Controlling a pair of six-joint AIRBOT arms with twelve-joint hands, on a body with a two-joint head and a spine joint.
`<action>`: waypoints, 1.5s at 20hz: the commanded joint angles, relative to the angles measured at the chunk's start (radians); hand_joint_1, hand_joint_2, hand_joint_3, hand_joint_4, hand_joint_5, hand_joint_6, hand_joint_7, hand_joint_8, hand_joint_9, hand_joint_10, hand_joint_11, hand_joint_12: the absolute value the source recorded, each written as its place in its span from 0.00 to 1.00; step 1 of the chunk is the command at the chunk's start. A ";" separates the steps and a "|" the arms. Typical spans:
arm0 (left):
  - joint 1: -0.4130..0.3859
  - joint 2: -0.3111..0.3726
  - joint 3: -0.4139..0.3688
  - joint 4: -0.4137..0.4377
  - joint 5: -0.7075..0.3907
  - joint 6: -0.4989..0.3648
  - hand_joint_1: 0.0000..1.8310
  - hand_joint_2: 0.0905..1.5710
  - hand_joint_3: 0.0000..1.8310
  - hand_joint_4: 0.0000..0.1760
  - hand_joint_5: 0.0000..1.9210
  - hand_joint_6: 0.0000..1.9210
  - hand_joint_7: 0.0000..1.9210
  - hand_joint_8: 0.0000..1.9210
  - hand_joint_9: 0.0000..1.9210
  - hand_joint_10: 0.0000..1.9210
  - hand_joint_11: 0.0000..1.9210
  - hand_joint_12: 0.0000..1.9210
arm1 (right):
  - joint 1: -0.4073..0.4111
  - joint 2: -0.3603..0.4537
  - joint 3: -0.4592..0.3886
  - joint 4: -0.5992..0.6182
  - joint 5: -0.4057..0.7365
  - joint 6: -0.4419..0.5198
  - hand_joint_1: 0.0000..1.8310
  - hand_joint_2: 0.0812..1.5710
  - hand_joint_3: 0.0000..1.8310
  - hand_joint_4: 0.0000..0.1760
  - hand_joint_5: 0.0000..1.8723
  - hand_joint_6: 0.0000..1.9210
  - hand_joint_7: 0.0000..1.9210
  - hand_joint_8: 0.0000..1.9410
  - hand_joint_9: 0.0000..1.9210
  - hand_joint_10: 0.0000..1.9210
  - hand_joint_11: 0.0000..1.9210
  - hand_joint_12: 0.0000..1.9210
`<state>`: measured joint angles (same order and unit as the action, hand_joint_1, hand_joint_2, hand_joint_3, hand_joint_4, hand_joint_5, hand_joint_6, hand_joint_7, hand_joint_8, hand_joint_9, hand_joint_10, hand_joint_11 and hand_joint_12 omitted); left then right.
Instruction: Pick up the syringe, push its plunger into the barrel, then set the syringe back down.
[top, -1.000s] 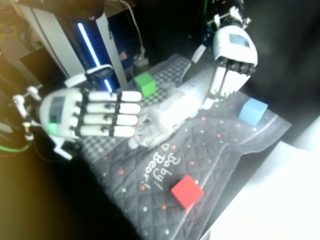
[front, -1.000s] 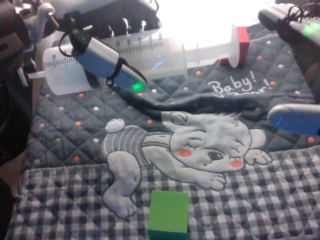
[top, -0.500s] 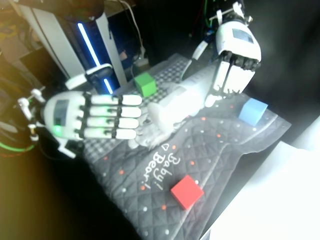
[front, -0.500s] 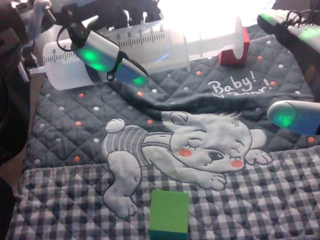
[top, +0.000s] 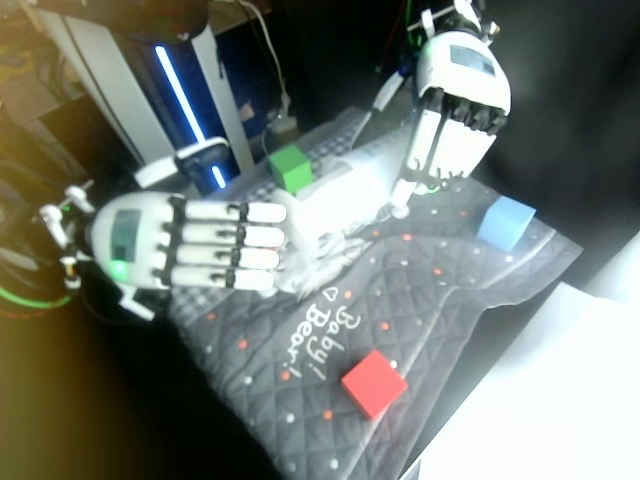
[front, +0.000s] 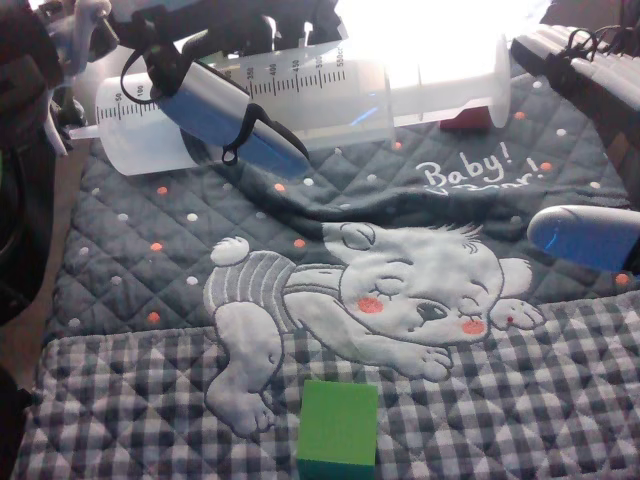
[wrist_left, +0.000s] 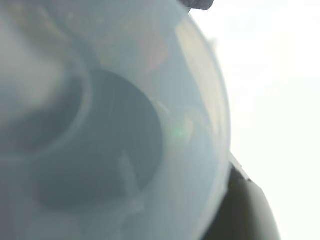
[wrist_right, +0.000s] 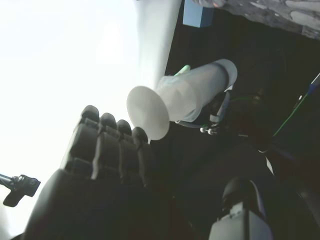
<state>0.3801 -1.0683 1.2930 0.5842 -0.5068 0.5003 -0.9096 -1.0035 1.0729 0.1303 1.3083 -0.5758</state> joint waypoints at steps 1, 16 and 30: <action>-0.022 0.002 -0.002 -0.036 -0.129 -0.014 0.81 0.72 0.00 0.51 0.42 1.00 0.57 1.00 0.68 1.00 0.69 1.00 | 0.003 0.001 0.004 -0.001 0.120 0.010 0.07 0.53 0.00 0.00 0.04 0.00 0.01 0.00 0.00 0.00 0.00 0.00; -0.057 -0.012 0.005 -0.027 -0.121 -0.014 0.84 0.71 0.00 0.06 0.50 1.00 0.68 1.00 0.79 1.00 0.81 1.00 | 0.011 -0.059 0.030 -0.020 0.112 0.040 0.09 0.58 0.01 0.00 0.02 0.00 0.00 0.00 0.00 0.00 0.02 0.01; -0.094 -0.116 0.083 -0.008 -0.034 -0.014 0.84 0.68 0.00 0.41 0.58 1.00 0.74 1.00 0.77 1.00 0.74 1.00 | 0.053 -0.090 0.042 -0.037 0.112 0.043 0.03 0.63 0.00 0.00 0.02 0.00 0.00 0.00 0.00 0.00 0.00 0.00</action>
<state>0.3111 -1.1725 1.3827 0.6174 -0.4202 0.5018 -0.8749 -1.0866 1.1187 0.1883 1.3071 -0.5388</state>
